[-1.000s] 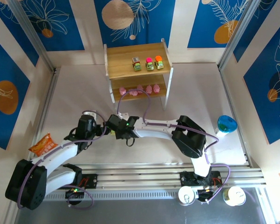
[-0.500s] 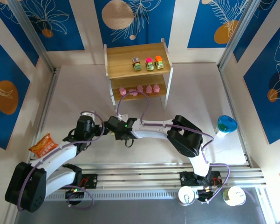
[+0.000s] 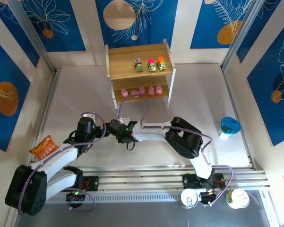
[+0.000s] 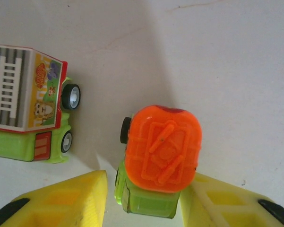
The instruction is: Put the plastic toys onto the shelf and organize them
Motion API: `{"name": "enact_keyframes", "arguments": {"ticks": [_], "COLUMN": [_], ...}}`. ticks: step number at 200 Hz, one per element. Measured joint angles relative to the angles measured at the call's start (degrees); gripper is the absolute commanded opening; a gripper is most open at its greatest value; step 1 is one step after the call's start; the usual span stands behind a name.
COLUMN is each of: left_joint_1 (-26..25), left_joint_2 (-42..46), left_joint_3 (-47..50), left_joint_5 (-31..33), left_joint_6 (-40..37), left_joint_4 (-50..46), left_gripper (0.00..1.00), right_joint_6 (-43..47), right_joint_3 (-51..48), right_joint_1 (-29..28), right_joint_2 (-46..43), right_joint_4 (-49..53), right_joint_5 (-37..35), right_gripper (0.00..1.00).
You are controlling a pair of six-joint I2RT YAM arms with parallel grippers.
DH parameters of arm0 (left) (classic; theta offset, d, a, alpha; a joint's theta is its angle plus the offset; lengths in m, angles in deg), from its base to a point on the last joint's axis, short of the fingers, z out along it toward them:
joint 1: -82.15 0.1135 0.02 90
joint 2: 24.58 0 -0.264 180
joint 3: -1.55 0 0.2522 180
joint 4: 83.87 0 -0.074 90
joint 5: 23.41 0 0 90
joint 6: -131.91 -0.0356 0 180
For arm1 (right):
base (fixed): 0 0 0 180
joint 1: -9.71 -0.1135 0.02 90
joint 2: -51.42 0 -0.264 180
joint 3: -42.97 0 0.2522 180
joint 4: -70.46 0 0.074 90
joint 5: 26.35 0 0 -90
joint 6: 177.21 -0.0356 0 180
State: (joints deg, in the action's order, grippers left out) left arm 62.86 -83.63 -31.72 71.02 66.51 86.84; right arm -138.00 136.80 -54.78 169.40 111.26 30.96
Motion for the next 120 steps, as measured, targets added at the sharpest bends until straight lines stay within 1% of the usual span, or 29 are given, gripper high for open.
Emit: {"name": "enact_keyframes", "arguments": {"ticks": [83,120], "left_joint_1": [0.0,0.0], "left_joint_2": [0.0,0.0], "left_joint_3": [0.0,0.1], "left_joint_5": [-0.4,-0.5], "left_joint_6": [0.0,0.0], "left_joint_4": [0.7,0.7], "left_gripper": [1.0,1.0], "right_joint_6": [-1.3,-2.3], "right_joint_3": [-0.3,-0.3], "right_joint_1": [0.0,0.0], "right_joint_2": [0.0,0.0], "right_joint_4": [-0.7,-0.7], "right_joint_5": [-1.2,-2.2], "right_gripper": [0.45,0.42]}}
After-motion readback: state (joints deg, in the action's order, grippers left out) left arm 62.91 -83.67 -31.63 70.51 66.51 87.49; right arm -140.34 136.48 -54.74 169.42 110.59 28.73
